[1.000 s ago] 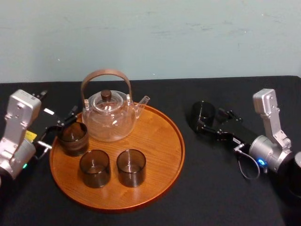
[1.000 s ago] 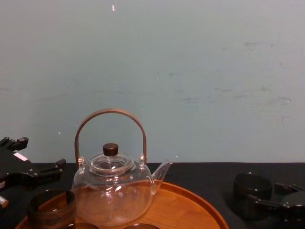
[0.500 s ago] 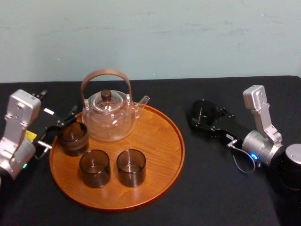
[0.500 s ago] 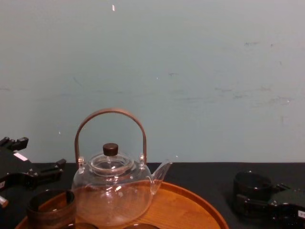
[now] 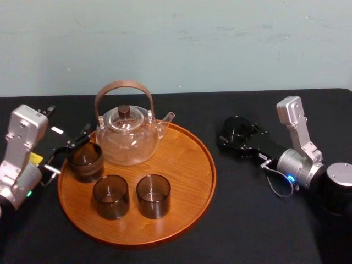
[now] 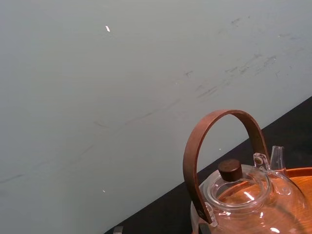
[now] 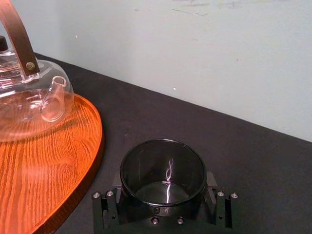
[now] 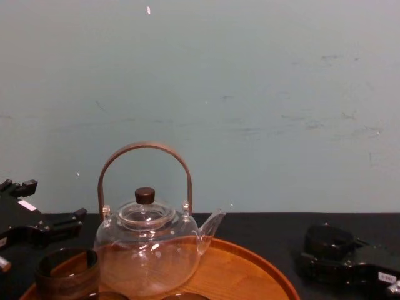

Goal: Pick up the glass from the table and place it on the tray.

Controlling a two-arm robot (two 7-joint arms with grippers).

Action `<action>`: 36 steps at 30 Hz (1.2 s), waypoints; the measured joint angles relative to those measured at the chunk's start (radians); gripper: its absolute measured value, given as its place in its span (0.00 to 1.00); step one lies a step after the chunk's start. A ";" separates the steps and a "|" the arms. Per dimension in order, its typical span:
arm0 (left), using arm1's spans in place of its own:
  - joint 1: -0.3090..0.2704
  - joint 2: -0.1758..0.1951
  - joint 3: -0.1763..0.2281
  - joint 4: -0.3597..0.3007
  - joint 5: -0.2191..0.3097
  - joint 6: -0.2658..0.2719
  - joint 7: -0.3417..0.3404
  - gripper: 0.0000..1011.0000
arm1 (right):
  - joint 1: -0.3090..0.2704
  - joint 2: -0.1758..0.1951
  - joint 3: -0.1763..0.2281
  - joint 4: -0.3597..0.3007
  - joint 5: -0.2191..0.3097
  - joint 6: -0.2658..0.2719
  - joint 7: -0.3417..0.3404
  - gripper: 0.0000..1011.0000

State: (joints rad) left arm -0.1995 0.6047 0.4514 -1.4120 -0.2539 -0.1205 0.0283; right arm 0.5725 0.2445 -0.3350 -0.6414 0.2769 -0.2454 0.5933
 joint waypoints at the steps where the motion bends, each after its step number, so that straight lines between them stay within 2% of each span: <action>1: 0.000 0.000 0.000 0.000 0.000 0.000 0.000 0.99 | 0.000 0.000 0.000 0.000 0.000 0.000 0.000 0.99; 13: 0.000 0.000 0.000 0.000 0.000 0.000 0.000 0.99 | -0.005 0.003 0.001 -0.008 0.001 0.002 -0.002 0.99; 19: 0.000 0.000 0.000 0.000 0.000 0.000 0.000 0.99 | -0.007 0.003 0.001 -0.010 0.002 0.002 -0.003 0.89; 36: 0.000 0.000 0.000 0.000 0.000 0.000 0.000 0.99 | -0.010 0.005 0.005 -0.013 0.005 0.004 -0.001 0.89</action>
State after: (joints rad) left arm -0.1995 0.6047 0.4514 -1.4120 -0.2539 -0.1205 0.0283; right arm 0.5626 0.2490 -0.3297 -0.6544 0.2824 -0.2415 0.5919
